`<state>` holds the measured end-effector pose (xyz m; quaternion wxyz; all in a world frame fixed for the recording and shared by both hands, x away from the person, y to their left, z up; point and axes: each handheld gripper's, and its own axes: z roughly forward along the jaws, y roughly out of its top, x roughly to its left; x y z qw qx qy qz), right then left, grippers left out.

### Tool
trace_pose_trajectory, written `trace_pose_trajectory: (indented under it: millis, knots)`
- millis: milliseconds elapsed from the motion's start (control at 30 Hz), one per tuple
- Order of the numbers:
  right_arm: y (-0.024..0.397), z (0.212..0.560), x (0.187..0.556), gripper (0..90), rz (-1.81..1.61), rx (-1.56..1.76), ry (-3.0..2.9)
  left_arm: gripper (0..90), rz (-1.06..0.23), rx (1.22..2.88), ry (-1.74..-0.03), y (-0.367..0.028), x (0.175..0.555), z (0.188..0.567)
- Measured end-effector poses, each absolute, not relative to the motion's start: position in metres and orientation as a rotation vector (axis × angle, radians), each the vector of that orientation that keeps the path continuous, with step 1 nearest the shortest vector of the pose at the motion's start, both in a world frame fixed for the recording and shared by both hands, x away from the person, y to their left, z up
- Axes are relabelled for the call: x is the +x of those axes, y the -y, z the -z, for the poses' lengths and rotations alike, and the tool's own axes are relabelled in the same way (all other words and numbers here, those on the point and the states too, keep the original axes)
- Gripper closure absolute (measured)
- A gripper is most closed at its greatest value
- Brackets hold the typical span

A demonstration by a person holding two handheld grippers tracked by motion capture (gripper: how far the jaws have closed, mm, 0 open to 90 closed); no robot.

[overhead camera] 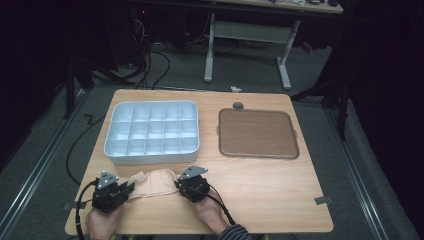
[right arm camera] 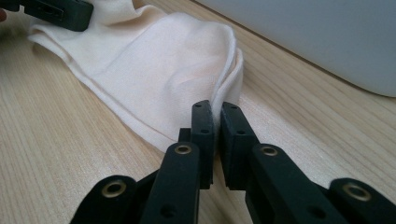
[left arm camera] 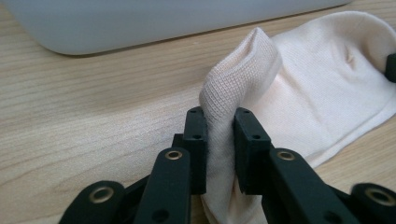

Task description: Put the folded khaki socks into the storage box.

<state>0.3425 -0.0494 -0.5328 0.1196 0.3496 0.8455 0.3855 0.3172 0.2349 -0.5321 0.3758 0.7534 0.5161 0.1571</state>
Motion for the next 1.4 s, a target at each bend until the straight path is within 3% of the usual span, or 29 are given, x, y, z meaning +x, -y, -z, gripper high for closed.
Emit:
trace_pose_trajectory:
  millis: [433, 1400]
  knots:
    - [0.06, 0.528, 0.338, 87.3, -1.177, 1.042, -2.427, 78.7, -0.356, 1.905, -1.289, -0.23, 0.322, 0.528]
    - [0.133, 0.506, 0.323, 87.3, -1.19, 1.134, -2.297, 78.5, -0.265, 1.902, -1.103, -0.166, 0.332, 0.507]
